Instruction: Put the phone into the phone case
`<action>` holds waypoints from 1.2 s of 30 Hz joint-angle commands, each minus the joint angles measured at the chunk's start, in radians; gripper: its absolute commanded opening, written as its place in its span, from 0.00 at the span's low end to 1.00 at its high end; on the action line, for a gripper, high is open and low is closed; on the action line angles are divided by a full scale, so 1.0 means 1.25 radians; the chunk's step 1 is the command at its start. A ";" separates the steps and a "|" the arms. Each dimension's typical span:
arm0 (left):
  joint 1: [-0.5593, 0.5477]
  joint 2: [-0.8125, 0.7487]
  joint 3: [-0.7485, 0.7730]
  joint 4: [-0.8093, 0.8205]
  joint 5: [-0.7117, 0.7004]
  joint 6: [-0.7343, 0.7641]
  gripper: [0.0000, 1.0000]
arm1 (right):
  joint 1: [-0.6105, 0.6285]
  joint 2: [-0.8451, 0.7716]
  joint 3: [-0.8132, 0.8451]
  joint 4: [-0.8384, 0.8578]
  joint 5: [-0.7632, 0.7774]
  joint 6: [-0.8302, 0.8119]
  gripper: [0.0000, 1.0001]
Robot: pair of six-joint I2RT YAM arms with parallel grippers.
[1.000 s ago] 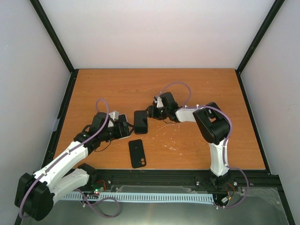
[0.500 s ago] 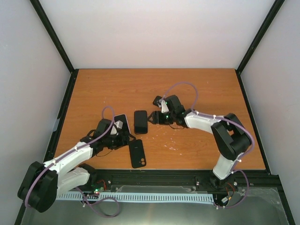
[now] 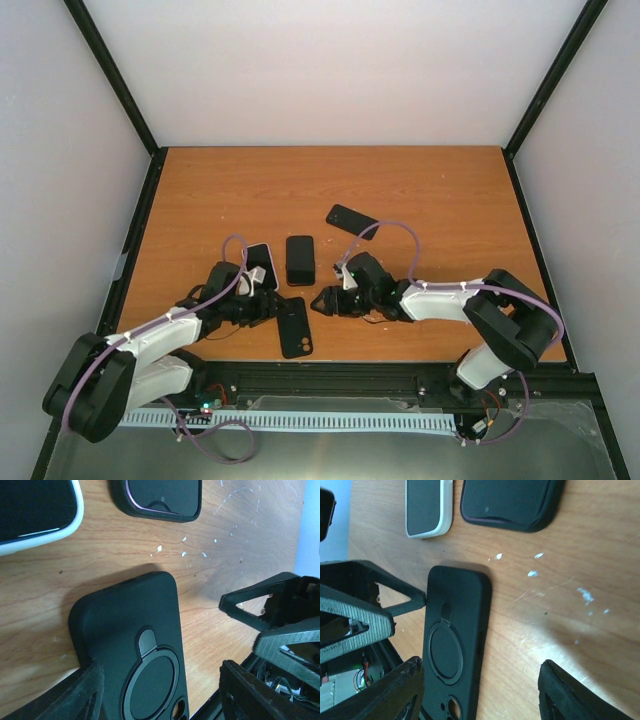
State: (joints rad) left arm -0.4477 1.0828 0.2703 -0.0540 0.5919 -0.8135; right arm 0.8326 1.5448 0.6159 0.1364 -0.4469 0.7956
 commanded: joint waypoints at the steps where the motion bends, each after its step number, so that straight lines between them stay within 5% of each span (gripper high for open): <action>1: -0.001 0.013 -0.015 0.032 0.019 -0.002 0.65 | 0.027 0.006 -0.033 0.088 0.029 0.051 0.61; 15: 0.000 -0.025 -0.024 -0.020 -0.009 0.007 0.76 | 0.114 0.096 -0.003 0.122 0.094 0.113 0.61; 24: -0.001 0.002 -0.060 0.068 0.029 -0.038 0.76 | 0.115 0.141 -0.006 0.232 0.056 0.140 0.61; 36: 0.000 -0.030 -0.079 0.264 0.182 -0.158 0.61 | 0.115 0.082 -0.015 0.362 0.011 0.143 0.61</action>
State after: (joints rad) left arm -0.4438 1.0824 0.1715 0.1112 0.6895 -0.9291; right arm 0.9615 1.6962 0.5987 0.4465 -0.3992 0.9760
